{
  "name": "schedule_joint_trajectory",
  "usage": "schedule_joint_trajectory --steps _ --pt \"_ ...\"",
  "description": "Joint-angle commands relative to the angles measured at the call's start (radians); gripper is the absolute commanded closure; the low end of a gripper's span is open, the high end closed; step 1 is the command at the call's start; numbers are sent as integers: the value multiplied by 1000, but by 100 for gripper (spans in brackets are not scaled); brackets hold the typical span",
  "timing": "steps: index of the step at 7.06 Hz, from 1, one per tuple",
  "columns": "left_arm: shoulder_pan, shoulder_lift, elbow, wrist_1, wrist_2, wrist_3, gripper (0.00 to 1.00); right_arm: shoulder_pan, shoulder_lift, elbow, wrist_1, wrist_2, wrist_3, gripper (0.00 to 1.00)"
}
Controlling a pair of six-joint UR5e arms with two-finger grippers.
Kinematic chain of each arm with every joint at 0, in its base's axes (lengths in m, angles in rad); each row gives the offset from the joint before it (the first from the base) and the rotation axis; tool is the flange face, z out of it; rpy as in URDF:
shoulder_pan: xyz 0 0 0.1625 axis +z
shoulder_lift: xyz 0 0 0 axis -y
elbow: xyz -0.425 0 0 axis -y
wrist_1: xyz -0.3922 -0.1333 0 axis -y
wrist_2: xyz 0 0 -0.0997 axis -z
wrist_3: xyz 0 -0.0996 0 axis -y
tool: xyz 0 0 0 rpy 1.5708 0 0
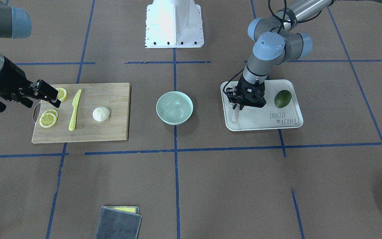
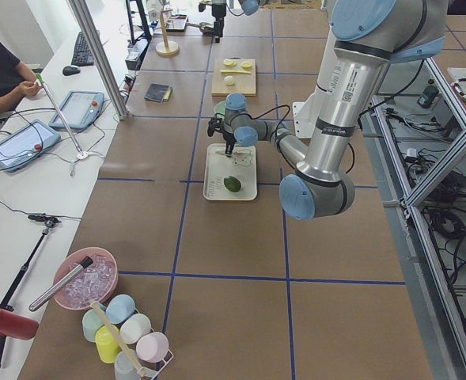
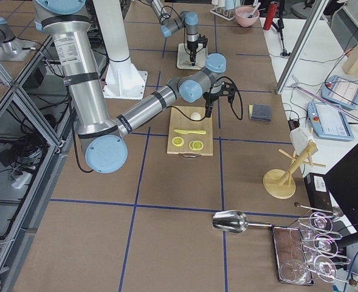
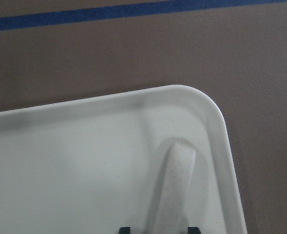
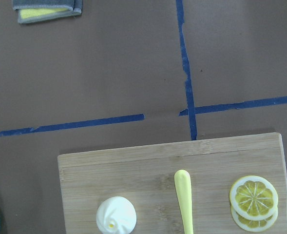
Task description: Put spoon and bun in bowl
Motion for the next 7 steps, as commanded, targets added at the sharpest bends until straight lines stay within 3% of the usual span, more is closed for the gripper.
schedule_joint_trajectory --steps 1,3,5,7 --pt "-1 2 -8 3 2 -1 100 -24 8 0 1 -16 19 0" --pt "-18 15 -57 14 0 1 100 -82 22 -1 1 -65 60 0" --pt "-80 2 -112 136 -2 5 100 -191 63 -13 -1 -171 114 0" --pt "-124 -23 -167 166 -17 1 100 -289 80 -38 14 -295 157 0"
